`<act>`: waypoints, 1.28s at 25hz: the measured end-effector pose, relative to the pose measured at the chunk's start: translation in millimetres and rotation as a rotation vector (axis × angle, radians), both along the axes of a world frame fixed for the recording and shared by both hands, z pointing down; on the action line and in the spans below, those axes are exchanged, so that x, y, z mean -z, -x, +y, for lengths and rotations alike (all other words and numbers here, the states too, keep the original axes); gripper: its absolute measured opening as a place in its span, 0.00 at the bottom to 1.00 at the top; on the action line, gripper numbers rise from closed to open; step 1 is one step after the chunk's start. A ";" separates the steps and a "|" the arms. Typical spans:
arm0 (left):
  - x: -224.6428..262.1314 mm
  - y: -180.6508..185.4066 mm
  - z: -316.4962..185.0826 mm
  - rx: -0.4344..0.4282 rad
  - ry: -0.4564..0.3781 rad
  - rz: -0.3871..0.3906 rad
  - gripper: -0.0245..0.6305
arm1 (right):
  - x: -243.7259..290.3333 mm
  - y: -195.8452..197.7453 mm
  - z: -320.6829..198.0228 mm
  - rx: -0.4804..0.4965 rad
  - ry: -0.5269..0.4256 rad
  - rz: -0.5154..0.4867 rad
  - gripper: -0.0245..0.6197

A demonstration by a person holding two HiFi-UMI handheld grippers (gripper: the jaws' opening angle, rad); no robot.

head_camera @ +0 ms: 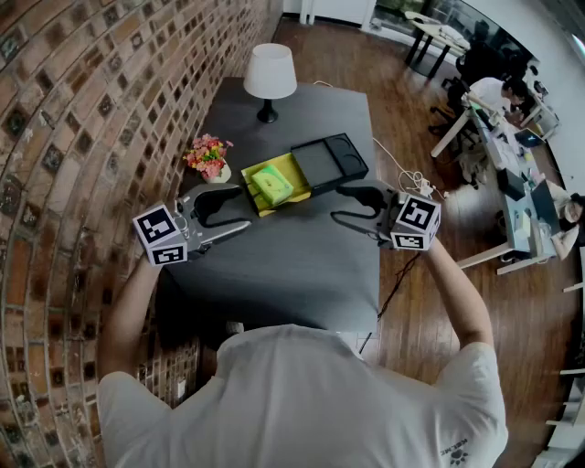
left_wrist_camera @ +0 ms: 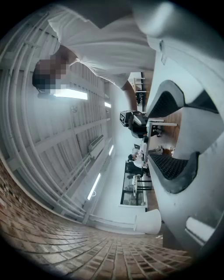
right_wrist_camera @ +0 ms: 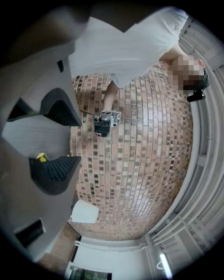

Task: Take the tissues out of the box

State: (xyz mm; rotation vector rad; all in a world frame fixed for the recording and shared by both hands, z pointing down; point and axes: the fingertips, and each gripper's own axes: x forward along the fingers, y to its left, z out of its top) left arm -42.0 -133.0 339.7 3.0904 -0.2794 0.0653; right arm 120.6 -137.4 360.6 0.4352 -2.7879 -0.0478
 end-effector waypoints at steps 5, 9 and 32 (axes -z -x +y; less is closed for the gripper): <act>-7.5 18.4 -15.5 0.076 0.001 0.002 0.45 | -20.5 3.8 -32.7 -0.014 0.033 0.083 0.40; -18.0 35.3 -24.9 0.140 0.020 0.003 0.45 | -44.7 11.2 -69.1 -0.058 0.104 0.139 0.40; -115.5 65.6 -95.0 0.374 0.104 0.053 0.44 | -265.3 75.8 -229.8 -0.277 0.393 0.434 0.43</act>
